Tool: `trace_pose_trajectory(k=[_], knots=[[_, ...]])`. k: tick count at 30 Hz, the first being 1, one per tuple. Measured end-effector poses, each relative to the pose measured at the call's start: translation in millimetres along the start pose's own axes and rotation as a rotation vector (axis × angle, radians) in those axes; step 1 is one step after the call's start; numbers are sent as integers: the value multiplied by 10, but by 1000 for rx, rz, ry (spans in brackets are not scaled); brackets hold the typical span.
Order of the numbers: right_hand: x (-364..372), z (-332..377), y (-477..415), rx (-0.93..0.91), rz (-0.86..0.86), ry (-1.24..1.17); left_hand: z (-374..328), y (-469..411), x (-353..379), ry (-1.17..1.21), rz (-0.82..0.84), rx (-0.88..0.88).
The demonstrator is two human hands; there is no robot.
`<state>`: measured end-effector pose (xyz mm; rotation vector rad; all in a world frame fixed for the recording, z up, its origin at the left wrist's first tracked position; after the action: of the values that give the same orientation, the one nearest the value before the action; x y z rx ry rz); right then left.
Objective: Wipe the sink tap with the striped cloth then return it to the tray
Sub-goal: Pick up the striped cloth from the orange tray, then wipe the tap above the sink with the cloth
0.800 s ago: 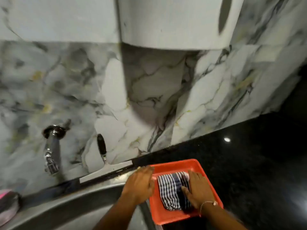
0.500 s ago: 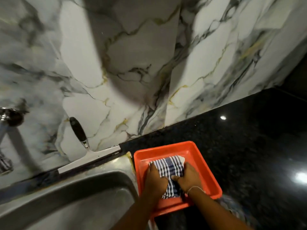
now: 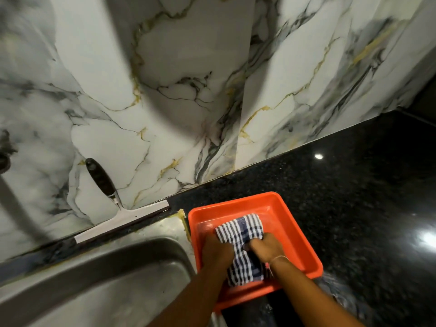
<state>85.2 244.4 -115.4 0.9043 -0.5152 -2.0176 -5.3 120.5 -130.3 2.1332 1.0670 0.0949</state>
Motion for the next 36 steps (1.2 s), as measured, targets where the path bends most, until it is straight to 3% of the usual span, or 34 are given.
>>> trace_pose_trajectory(k=[4, 9, 12, 14, 17, 20, 22, 25, 27, 29, 34, 36], knots=[[14, 115, 363, -90, 172, -474, -130, 249, -186, 13, -11, 88], [119, 542, 909, -99, 376, -693, -568, 833, -878, -122, 66, 357], [447, 1008, 1215, -160, 455, -842, -895, 1233, -1620, -352, -37, 557], [767, 1446, 1426, -284, 423, -879, -1139, 1556, -2307, -625, -243, 734], [1315, 2151, 1777, -529, 210, -750, -1516, 2109, -3446, -972, -690, 1093], [1876, 2777, 1997, -734, 36, -494, -1848, 2338, -4524, -1267, -1075, 1156], [2269, 3106, 2037, -803, 17, -290, -2016, 2363, -5179, -1485, -1215, 1124], [2762, 3444, 1944, -864, 48, -38, -2063, 2246, -5827, -1839, -1238, 1091], [2974, 3561, 1858, -843, 131, -43, -2044, 2132, -5993, -1897, -1274, 1149], [3057, 3576, 1740, -736, 242, -221, -2051, 2054, -6018, -1887, -1335, 1183], [3257, 3402, 1463, -188, 954, -739, -2046, 2034, -6021, -1867, -1360, 1239], [3347, 3381, 1400, -73, 1087, -852, -2051, 2011, -6027, -1870, -1373, 1251]])
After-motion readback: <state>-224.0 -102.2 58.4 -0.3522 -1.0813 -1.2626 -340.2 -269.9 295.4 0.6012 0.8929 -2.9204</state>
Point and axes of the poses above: each hand's wrist, its own y-axis away from the middle knuckle, its own x-axis out of the palm, z = x × y, the point moved 4 cm from there along -y, towards the middle knuckle, and after that the axes turned 11 degrees about z, right-handed, at the moved point
